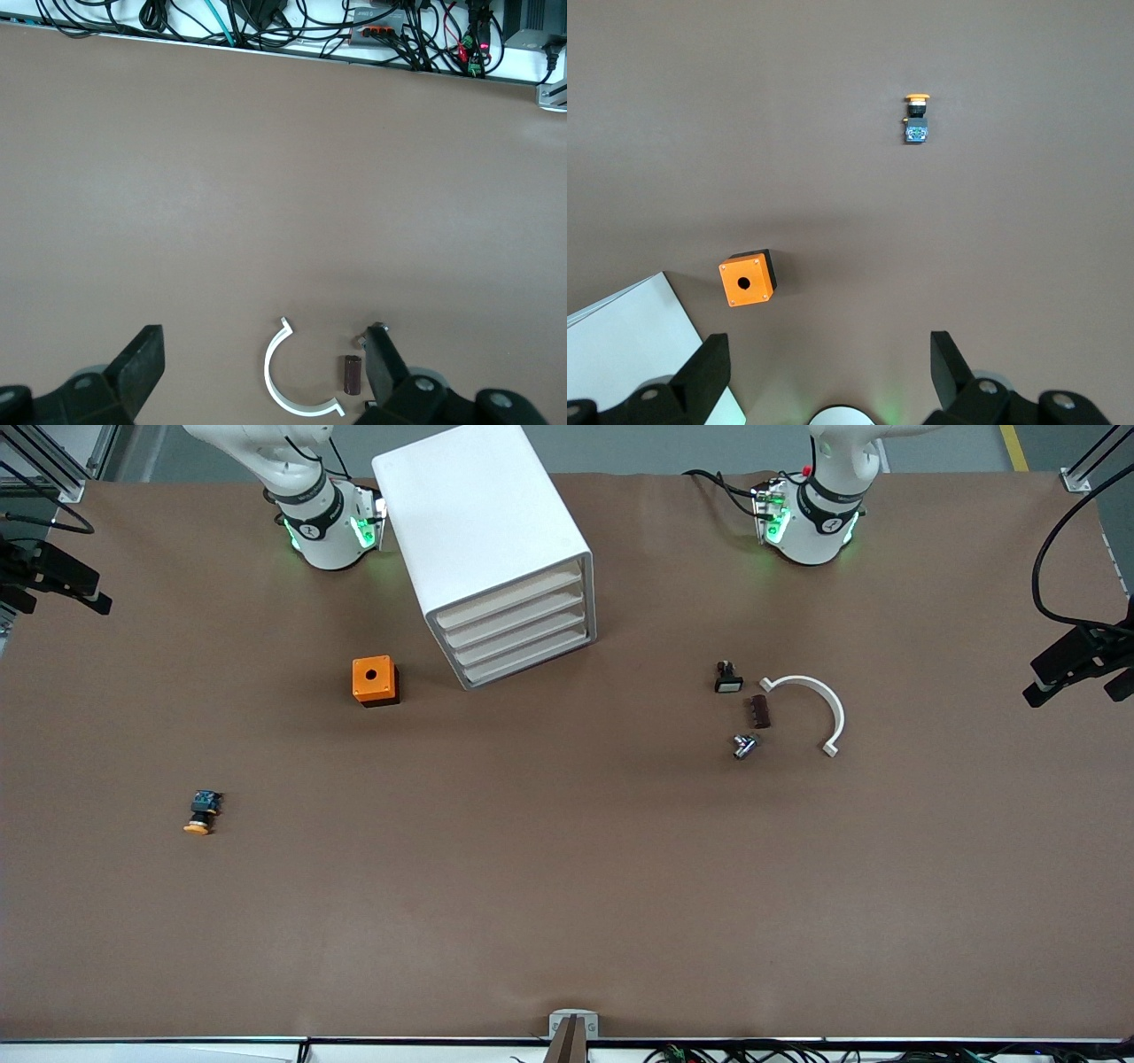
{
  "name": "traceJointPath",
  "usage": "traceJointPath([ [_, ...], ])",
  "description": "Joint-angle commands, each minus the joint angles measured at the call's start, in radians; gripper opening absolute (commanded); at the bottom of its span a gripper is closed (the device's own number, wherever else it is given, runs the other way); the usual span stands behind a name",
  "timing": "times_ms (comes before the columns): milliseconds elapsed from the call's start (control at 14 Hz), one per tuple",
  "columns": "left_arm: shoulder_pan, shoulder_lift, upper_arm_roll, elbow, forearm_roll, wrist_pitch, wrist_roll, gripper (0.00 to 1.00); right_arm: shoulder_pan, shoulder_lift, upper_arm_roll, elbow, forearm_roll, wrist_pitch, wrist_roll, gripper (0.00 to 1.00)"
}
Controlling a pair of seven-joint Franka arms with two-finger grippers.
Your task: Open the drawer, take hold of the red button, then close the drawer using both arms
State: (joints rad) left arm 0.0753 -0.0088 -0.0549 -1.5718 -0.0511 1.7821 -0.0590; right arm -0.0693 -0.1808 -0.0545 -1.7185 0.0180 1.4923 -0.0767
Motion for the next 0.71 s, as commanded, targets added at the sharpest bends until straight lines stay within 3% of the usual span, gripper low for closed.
traceJointPath([
  [0, 0.003, 0.003, -0.006, 0.012, 0.01, -0.02, 0.01, 1.0, -0.014, -0.012, 0.008, 0.004, -0.009, -0.012, 0.012, 1.0],
  [641, 0.003, 0.006, -0.006, 0.018, 0.016, -0.021, 0.01, 1.0, -0.014, -0.011, 0.008, 0.004, -0.009, -0.009, 0.012, 1.0],
])
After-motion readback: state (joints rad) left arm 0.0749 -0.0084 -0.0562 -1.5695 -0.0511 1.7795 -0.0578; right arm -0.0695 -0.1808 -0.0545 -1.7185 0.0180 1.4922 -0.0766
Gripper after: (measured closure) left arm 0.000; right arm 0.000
